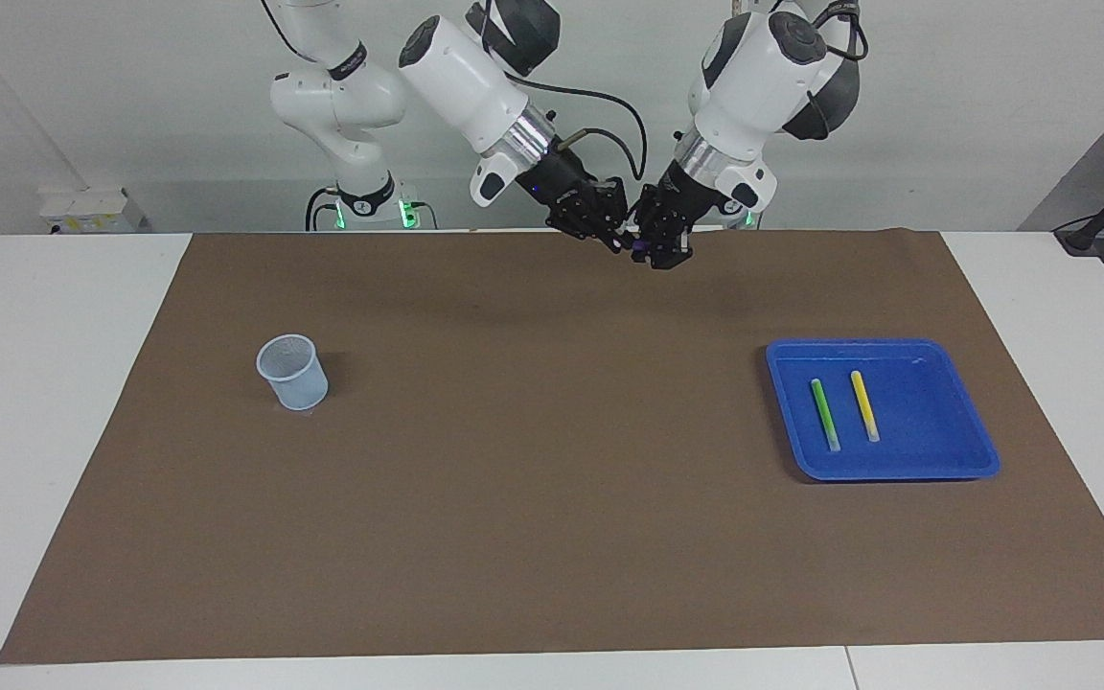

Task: Right arm passes pens to left for tray arrangement
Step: 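Close the left gripper on the purple pen held by the right gripper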

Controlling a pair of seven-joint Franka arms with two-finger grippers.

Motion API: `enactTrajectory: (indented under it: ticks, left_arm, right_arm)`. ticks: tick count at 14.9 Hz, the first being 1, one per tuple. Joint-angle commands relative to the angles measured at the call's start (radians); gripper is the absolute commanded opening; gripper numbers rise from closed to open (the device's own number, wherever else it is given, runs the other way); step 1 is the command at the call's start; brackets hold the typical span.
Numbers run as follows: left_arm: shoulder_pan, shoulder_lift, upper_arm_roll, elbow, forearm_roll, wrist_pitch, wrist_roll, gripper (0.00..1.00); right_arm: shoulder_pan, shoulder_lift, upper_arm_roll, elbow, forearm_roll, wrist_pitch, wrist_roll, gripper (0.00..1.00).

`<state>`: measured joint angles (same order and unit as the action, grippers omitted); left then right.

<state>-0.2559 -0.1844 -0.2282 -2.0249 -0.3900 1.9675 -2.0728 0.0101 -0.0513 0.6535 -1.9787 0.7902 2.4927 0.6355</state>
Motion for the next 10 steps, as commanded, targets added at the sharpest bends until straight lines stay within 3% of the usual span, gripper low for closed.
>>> enactTrajectory:
  ticks: [1,3,5,9,10]
  left_arm:
    - [-0.009,-0.038,0.012,-0.026,0.017,-0.013,0.022,0.36]
    - [-0.009,-0.046,0.012,-0.024,0.017,-0.013,0.023,0.59]
    - [-0.009,-0.047,0.013,-0.024,0.017,-0.015,0.022,0.67]
    - [-0.009,-0.047,0.013,-0.023,0.019,-0.015,0.02,0.61]
    - [-0.009,-0.047,0.013,-0.023,0.019,-0.015,0.02,0.55]
  right_arm:
    - [0.001,0.011,0.002,-0.002,0.026,0.035,-0.005,0.0]
    - [0.001,0.011,0.002,-0.002,0.026,0.035,-0.005,0.0]
    - [0.001,0.011,0.002,-0.002,0.026,0.035,-0.005,0.0]
    - [0.001,0.011,0.002,-0.002,0.026,0.035,-0.005,0.0]
    - [0.001,0.011,0.002,-0.002,0.026,0.035,-0.005,0.0]
